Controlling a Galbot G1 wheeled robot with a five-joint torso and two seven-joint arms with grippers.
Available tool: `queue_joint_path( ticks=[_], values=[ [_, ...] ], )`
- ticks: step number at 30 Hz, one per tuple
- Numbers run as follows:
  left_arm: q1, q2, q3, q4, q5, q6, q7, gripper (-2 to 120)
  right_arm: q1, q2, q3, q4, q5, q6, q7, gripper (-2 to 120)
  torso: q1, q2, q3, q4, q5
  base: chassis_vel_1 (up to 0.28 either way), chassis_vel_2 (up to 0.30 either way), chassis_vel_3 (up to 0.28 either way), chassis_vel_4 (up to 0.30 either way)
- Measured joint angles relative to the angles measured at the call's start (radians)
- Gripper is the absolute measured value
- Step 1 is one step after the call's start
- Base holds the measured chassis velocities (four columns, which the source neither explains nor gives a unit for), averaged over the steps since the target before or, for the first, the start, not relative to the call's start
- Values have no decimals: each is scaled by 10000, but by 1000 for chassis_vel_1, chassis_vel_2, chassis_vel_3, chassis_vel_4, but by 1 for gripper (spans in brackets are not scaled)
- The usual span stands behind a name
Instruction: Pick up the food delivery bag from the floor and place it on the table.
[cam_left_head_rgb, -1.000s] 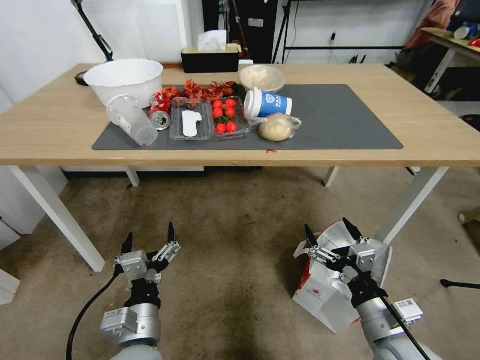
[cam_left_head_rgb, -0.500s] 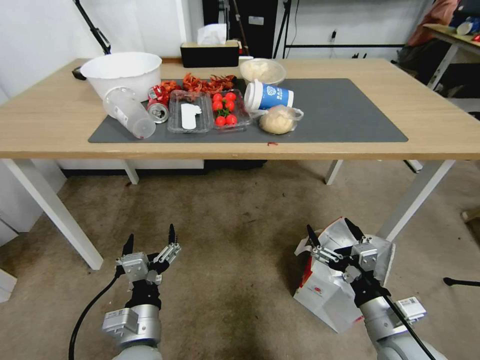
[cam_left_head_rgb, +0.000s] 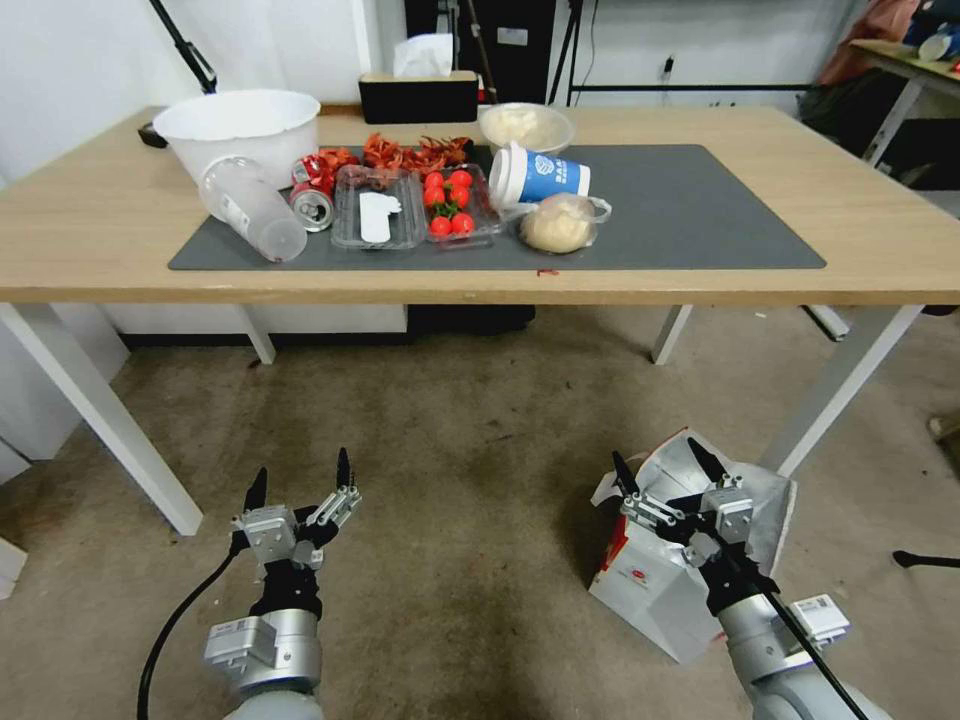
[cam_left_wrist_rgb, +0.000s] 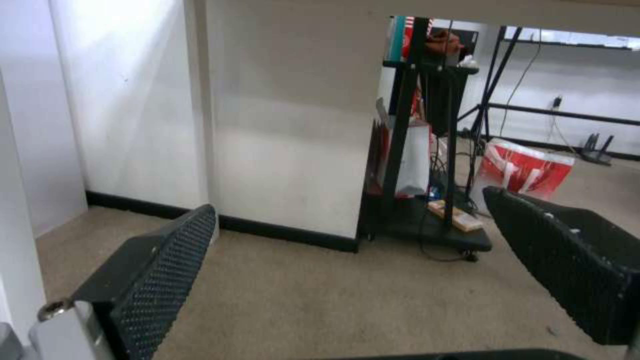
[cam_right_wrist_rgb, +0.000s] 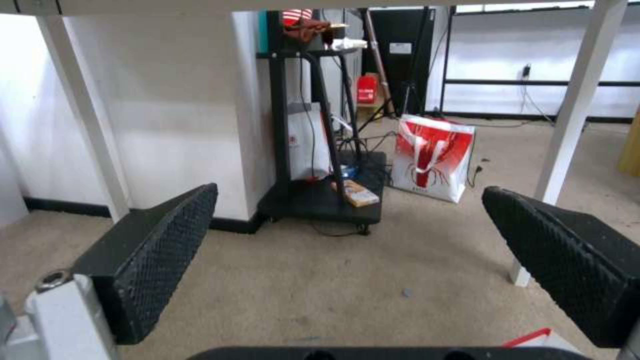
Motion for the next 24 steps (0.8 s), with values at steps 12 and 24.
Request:
queue_joint_path(
  ticks=[12,24],
  values=[
    [31,-14,-5,-7,23,-23,-1,100,-37,3,18,24,1,38,-12,100,-127,-467,-338,0,0,0,0,0,0],
    [28,-13,0,-5,16,-29,-4,100,-54,95,-20,39,-49,71,-11,100,-219,-868,-645,0,0,0,0,0,0]
  ],
)
